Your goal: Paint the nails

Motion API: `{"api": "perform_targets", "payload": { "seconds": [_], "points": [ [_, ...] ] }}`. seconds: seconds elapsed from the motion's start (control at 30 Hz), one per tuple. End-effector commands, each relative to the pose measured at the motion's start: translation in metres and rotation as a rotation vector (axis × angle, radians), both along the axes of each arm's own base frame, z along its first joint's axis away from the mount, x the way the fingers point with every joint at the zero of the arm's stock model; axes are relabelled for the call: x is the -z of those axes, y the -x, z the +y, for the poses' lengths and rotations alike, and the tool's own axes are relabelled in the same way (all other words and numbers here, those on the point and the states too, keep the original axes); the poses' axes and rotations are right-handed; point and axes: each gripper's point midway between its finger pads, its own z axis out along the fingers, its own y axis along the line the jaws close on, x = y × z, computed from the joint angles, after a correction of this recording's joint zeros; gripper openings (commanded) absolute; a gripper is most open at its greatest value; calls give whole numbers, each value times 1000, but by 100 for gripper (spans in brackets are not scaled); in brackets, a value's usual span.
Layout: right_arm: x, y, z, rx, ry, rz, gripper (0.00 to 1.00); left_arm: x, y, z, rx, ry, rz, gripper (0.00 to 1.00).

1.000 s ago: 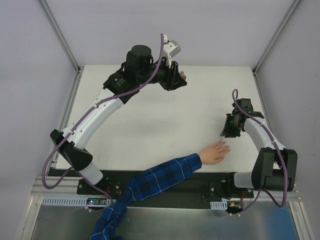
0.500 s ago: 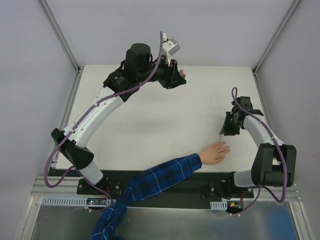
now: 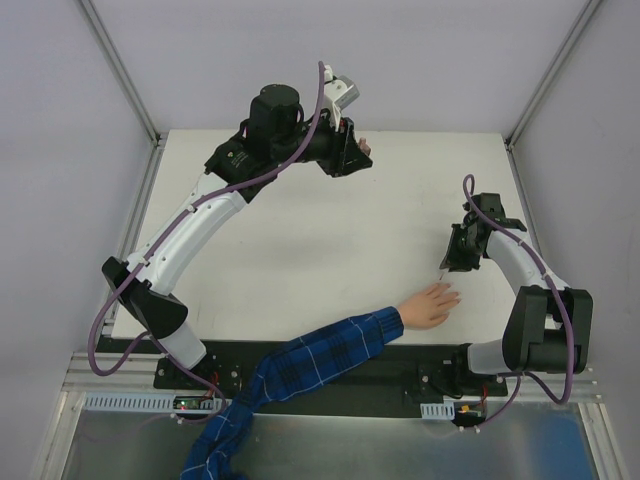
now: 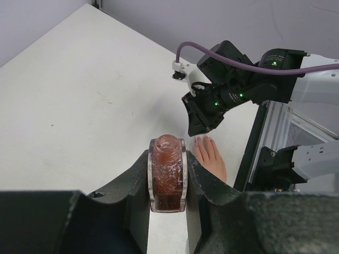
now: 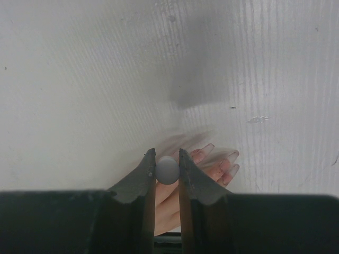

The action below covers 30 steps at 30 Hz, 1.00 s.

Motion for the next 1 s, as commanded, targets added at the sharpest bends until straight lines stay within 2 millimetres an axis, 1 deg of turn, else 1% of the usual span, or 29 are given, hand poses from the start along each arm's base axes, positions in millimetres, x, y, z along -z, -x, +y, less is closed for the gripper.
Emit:
{"api": "perform_targets", "payload": {
  "seconds": [0.0, 0.6, 0.97],
  "points": [
    [1, 2, -4, 3, 11, 13, 0, -20, 0, 1, 13, 38, -34, 0],
    [10, 8, 0, -3, -3, 55, 1, -20, 0, 1, 12, 39, -28, 0],
    [12, 9, 1, -5, -6, 64, 0, -19, -2, 1, 15, 39, -27, 0]
  ]
}}
